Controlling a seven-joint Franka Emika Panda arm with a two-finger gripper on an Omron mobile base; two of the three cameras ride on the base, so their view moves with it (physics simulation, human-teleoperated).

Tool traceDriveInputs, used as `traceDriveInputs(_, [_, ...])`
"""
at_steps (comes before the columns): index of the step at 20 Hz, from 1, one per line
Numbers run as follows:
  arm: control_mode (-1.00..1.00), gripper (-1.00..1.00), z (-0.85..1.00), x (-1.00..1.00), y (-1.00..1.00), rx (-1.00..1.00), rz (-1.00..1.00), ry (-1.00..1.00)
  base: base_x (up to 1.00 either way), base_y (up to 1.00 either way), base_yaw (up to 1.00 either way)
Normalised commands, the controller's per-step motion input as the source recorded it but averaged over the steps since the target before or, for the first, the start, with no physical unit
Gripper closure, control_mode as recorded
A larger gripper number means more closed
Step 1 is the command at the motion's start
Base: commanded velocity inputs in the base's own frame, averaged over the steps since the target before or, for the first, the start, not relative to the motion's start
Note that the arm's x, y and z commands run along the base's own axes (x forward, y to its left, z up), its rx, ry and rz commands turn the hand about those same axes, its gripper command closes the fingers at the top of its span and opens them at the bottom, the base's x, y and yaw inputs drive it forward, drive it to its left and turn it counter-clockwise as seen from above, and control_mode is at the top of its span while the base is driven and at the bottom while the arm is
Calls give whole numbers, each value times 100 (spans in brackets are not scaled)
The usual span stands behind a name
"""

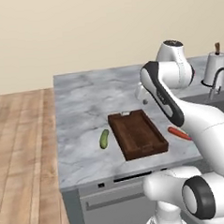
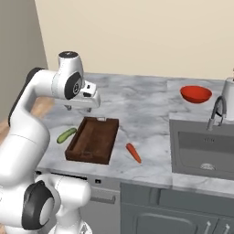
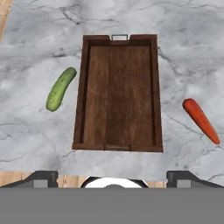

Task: Place the two vegetables and bowl onto the tray for setting up a vegetable dip station.

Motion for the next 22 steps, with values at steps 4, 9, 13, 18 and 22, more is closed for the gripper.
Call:
traceDriveInputs(4, [100, -100, 0, 0, 0, 0, 0, 0, 0, 70, -2])
traceDriveInputs(9, [100, -100, 0, 0, 0, 0, 0, 0, -2, 74, 0])
traceDriveInputs(13, [100, -100, 0, 0, 0, 0, 0, 0, -3, 75, 0])
traceDriveInputs(18, [100, -100, 0, 0, 0, 0, 0, 0, -2, 75, 0])
traceDriveInputs(22, [100, -100, 0, 0, 0, 0, 0, 0, 0, 75, 0])
